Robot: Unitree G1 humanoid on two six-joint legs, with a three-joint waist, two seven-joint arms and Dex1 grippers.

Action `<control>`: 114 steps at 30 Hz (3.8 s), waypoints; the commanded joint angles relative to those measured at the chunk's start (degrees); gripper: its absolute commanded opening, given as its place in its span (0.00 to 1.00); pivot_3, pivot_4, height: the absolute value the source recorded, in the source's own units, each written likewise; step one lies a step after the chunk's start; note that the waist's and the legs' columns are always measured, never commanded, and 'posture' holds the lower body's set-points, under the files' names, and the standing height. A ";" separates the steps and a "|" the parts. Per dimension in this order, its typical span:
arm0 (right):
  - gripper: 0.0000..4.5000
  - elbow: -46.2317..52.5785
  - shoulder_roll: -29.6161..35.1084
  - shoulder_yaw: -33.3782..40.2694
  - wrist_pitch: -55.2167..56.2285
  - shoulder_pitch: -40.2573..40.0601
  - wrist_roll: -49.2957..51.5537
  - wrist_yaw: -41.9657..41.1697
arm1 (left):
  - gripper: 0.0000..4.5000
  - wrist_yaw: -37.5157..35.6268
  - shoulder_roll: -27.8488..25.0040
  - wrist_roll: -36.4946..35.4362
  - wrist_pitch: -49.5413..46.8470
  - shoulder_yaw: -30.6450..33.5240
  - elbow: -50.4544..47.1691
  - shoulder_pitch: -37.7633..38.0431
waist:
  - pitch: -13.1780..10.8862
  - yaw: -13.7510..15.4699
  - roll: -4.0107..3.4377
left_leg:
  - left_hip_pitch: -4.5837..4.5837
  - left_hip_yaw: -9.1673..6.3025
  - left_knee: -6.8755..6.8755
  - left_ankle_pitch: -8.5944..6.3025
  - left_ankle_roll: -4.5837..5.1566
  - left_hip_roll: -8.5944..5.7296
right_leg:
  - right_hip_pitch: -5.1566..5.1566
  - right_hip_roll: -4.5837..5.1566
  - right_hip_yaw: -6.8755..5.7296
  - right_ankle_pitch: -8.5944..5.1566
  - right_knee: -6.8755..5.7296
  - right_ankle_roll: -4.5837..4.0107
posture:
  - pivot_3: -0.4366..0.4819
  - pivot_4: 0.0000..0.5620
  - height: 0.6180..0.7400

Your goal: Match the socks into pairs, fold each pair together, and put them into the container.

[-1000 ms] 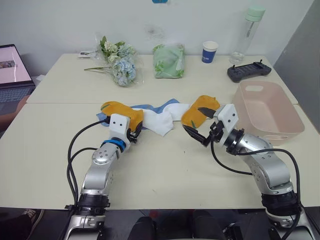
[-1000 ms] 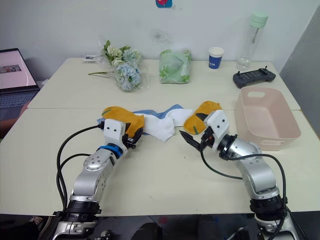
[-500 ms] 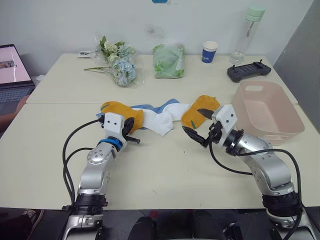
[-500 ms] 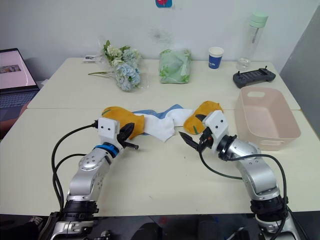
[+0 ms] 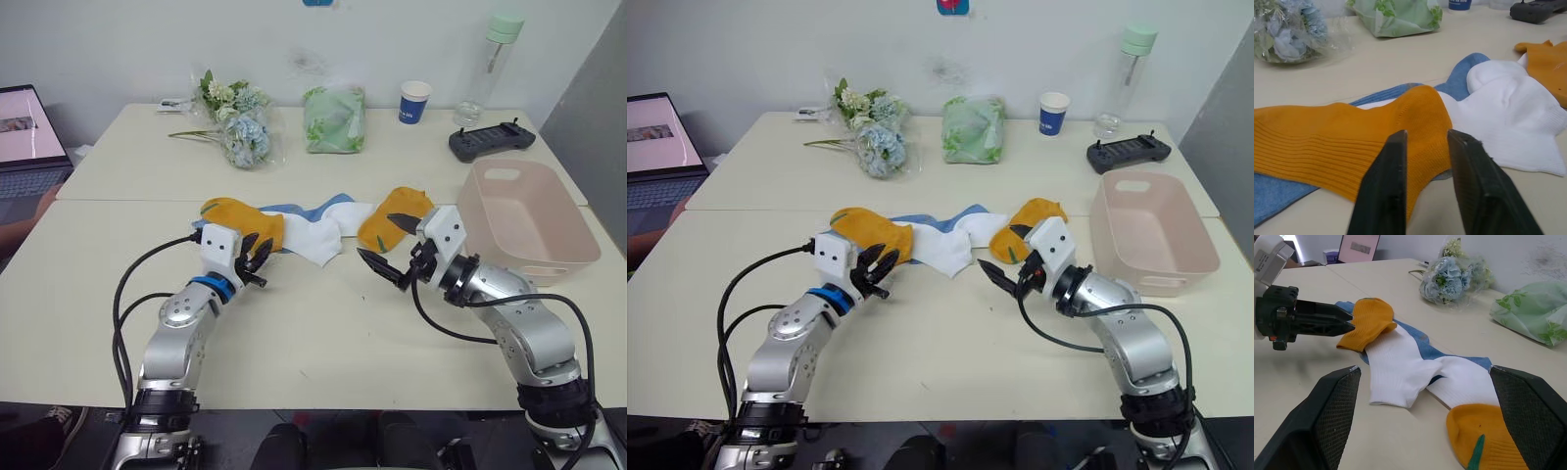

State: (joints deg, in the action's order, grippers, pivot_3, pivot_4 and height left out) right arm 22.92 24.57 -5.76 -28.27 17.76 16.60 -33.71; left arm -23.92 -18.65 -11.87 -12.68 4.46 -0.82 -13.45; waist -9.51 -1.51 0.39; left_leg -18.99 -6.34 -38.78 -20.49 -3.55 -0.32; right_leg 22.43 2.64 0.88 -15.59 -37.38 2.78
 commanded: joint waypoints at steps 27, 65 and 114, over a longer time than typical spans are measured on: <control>1.00 3.77 0.96 -0.24 0.57 -0.86 0.96 -1.82 | 0.00 6.82 0.41 5.11 4.10 2.39 3.45 -2.47 | 0.00 -0.03 0.00 | 0.00 0.00 0.00 0.00 0.00 0.00 | 0.00 0.00 -0.01 0.00 0.00 0.01 | 0.48 0.27 1.00; 1.00 6.54 0.94 -0.69 -0.31 -2.25 0.94 -1.27 | 0.73 4.21 1.88 2.74 3.24 -0.39 -5.47 6.59 | 0.00 -0.01 0.00 | 0.00 -0.01 0.03 0.00 0.00 0.00 | -0.04 0.00 0.00 0.00 0.08 0.01 | 0.48 0.27 1.00; 1.00 6.89 1.42 -0.61 -0.81 -2.97 0.65 -0.77 | 0.05 6.99 2.39 4.88 11.55 2.00 9.48 -3.01 | 0.00 -0.02 0.00 | 0.00 -0.02 0.01 0.00 0.00 -0.01 | -0.05 0.01 -0.05 0.02 0.10 0.03 | 0.48 0.27 1.00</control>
State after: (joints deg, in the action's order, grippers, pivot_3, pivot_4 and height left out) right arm 26.96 25.77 -6.84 -29.56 14.64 16.96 -34.80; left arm -15.83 -16.01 -4.95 -1.01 5.07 11.67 -16.54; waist -9.51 -1.53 0.39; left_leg -19.00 -6.37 -38.77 -20.49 -3.55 -0.33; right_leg 22.38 2.65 0.84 -15.58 -37.29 2.81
